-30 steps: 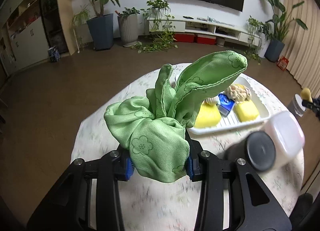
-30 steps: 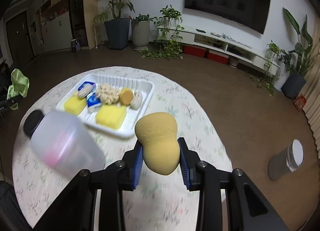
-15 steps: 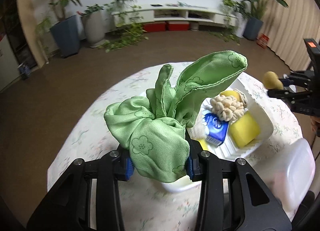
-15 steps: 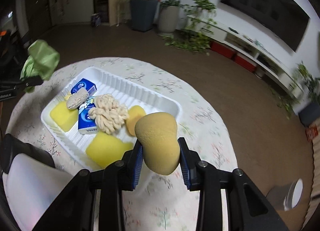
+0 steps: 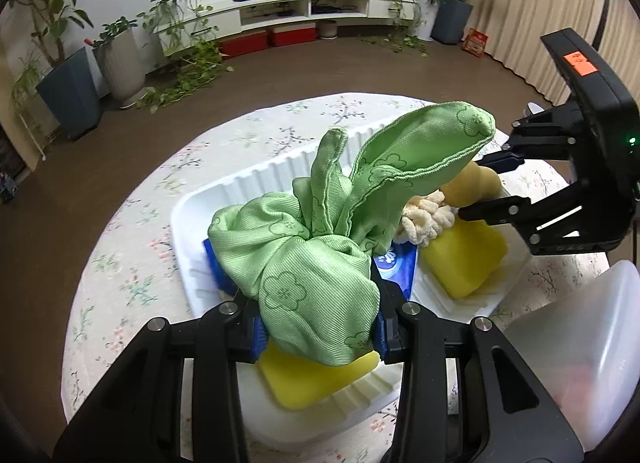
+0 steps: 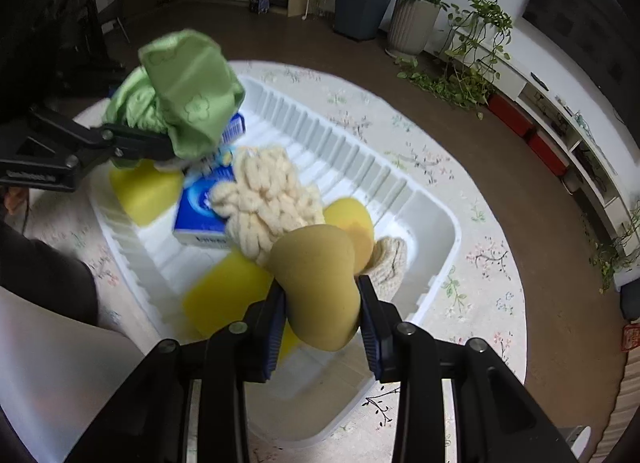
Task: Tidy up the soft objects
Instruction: 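Lower the cloth and sponge into the tray and open both grippers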
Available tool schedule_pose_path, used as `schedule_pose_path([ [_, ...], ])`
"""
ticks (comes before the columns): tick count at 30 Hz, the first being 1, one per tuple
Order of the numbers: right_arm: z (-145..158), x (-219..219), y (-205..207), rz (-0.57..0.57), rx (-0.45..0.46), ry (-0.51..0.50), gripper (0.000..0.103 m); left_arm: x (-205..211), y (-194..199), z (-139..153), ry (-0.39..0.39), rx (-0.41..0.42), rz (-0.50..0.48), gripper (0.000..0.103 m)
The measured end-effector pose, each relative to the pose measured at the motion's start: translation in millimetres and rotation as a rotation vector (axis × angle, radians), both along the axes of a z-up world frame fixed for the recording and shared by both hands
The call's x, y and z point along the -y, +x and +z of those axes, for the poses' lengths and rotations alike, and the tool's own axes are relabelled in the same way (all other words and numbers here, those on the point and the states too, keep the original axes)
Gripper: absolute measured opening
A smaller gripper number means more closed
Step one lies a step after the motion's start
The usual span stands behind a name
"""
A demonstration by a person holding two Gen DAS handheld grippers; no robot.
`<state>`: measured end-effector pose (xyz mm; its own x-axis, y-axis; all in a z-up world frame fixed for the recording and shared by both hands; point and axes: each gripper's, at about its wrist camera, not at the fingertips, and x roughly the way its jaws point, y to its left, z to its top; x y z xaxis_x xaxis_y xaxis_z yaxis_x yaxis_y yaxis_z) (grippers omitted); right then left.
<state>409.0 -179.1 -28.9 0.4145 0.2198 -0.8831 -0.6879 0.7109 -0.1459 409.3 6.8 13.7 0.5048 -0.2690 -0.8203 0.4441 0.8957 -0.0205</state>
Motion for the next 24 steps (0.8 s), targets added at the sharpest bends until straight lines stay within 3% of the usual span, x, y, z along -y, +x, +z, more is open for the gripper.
schedule_pose_path([
  [5,-1.2,4.3,2.6,-0.004,0.005,0.005,0.039,1.5,8.2,-6.0,-0.017,-0.019,0.006,0.042],
  [10,-2.0,4.2,4.8,-0.003,0.005,0.01,0.041,-5.7,10.7,-7.7,-0.041,-0.026,0.038,0.065],
  [19,3.2,7.2,4.7,-0.011,0.036,0.032,0.072,-12.2,3.9,-6.9,-0.07,-0.011,0.049,0.102],
  [24,8.9,9.4,0.9,-0.005,0.058,0.046,0.075,-16.3,-0.1,-3.1,-0.078,0.005,0.061,0.103],
])
